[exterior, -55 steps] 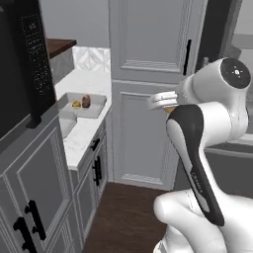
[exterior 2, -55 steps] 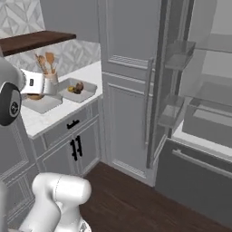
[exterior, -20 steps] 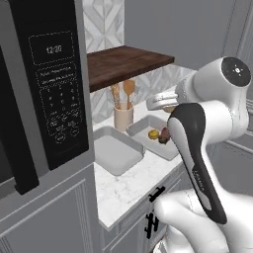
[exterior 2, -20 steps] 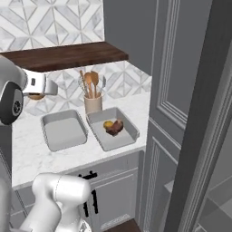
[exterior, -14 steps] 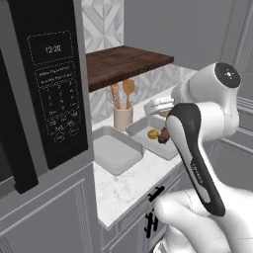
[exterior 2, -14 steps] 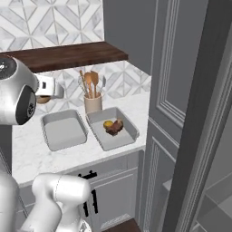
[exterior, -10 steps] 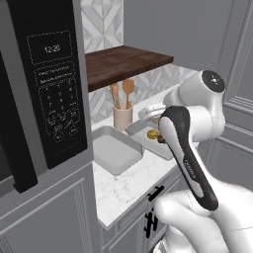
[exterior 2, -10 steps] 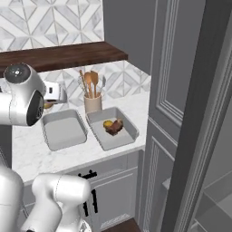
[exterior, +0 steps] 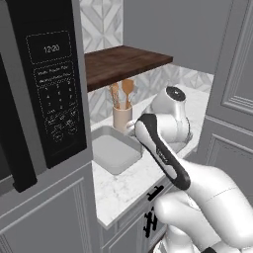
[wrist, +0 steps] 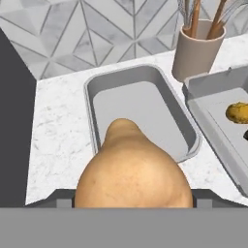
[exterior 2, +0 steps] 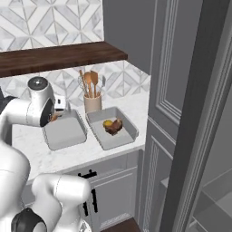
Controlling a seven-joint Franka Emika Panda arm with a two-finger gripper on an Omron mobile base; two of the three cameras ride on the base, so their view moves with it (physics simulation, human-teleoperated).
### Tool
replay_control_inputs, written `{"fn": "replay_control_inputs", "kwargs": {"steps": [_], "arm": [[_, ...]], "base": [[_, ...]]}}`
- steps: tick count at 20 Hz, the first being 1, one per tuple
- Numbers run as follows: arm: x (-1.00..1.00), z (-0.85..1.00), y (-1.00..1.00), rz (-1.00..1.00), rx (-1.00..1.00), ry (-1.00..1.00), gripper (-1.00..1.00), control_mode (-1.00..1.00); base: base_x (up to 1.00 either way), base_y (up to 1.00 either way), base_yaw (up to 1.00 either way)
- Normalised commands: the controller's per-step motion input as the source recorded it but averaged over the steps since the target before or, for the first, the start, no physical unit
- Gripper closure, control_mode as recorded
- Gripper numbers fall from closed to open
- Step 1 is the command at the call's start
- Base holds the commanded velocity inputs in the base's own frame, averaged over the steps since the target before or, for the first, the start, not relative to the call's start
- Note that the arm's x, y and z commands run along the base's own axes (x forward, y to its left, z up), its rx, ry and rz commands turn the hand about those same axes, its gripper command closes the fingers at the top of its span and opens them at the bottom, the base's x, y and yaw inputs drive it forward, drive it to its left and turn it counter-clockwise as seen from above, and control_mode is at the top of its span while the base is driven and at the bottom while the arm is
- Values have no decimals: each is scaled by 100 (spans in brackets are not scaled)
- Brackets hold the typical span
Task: Place one squash and one steak in each tupperware on the nearby counter, to pack two identical lunches.
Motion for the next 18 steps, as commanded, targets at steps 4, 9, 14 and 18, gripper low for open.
{"fn": "replay_control_inputs", "kwargs": {"steps": [4, 9, 14, 18], "arm": [[61, -71, 16, 4, -4, 12, 100, -100], [56, -53, 16, 2, -2, 11, 100, -100], [63, -39, 30, 2, -4, 0, 100, -100], [57, -36, 24, 1, -3, 0, 100, -100]], "base": [[0, 0, 0], [0, 0, 0], [0, 0, 0], [0, 0, 0]]}}
